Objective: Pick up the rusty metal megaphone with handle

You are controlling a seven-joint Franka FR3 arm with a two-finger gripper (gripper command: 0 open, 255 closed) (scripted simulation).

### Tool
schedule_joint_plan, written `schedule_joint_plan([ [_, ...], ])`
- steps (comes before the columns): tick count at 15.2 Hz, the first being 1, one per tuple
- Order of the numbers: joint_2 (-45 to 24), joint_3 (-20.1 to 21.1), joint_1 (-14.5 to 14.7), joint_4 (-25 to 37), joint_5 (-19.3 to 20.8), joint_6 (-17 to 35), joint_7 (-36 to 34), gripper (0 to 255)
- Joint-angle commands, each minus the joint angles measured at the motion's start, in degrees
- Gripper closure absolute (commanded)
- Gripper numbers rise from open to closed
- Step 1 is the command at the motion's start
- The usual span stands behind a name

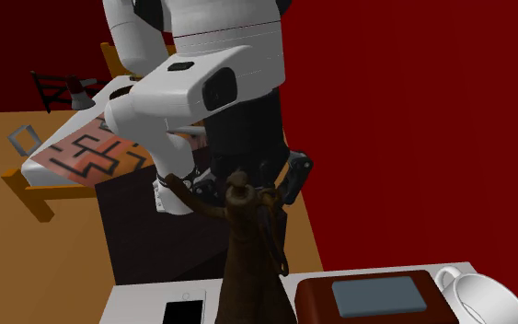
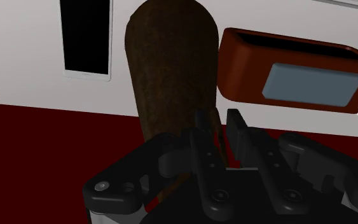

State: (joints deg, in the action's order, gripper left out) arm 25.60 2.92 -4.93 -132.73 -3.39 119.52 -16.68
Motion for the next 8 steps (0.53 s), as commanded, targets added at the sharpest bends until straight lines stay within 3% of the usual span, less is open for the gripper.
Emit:
schedule_joint_plan([
  [1, 0.0, 0.0, 0.0, 0.0, 0.0, 0.1, 0.0, 255],
  [8, 0.1, 0.0, 0.0, 0.5, 0.0, -0.6, 0.0, 255],
])
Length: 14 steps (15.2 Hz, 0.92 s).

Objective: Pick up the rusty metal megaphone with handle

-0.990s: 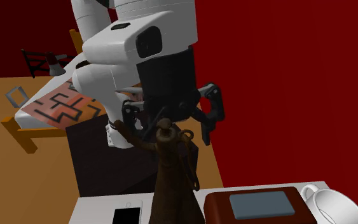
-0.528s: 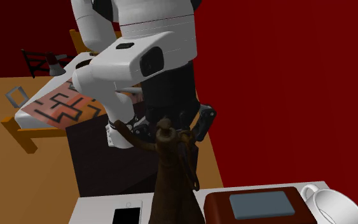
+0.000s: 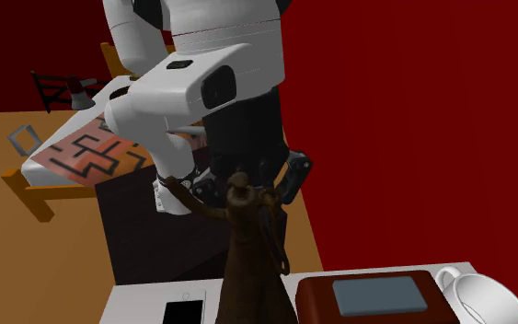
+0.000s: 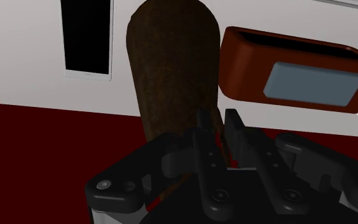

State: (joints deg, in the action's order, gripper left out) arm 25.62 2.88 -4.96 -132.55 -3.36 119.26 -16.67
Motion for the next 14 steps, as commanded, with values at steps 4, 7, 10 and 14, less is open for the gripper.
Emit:
schedule_joint_plan([
  [4, 0.3, 0.0, 0.0, 3.3, 0.1, -3.5, -0.2, 255],
  [7, 0.3, -0.1, 0.0, 5.6, 0.1, -5.8, -0.2, 255],
  [10, 0.2, -0.1, -0.1, 8.0, 0.2, -8.1, -0.3, 255],
  [14, -0.1, -0.1, -0.1, 11.3, 0.3, -11.1, -0.4, 255],
])
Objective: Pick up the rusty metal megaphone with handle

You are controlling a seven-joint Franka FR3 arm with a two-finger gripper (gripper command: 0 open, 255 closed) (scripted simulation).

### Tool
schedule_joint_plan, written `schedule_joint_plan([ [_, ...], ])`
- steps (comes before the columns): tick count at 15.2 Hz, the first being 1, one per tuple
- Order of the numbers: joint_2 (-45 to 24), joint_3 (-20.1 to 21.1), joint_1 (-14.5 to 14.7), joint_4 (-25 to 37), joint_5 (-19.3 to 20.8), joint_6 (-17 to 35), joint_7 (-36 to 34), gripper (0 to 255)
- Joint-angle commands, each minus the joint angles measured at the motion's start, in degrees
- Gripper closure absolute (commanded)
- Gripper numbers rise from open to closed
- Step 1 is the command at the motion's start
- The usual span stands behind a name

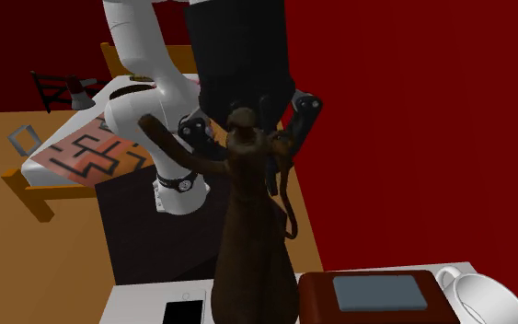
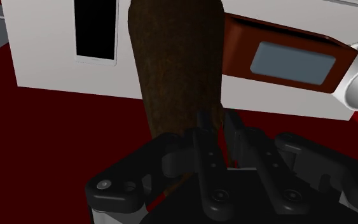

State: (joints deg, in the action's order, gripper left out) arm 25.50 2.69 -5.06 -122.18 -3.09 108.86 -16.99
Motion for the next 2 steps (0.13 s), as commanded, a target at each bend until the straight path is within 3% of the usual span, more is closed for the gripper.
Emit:
schedule_joint_plan([
  [1, 0.0, 0.0, 0.0, 1.1, 0.0, -0.8, -0.1, 255],
  [2, 0.0, 0.0, 0.0, 1.1, 0.0, -0.8, -0.1, 255],
])
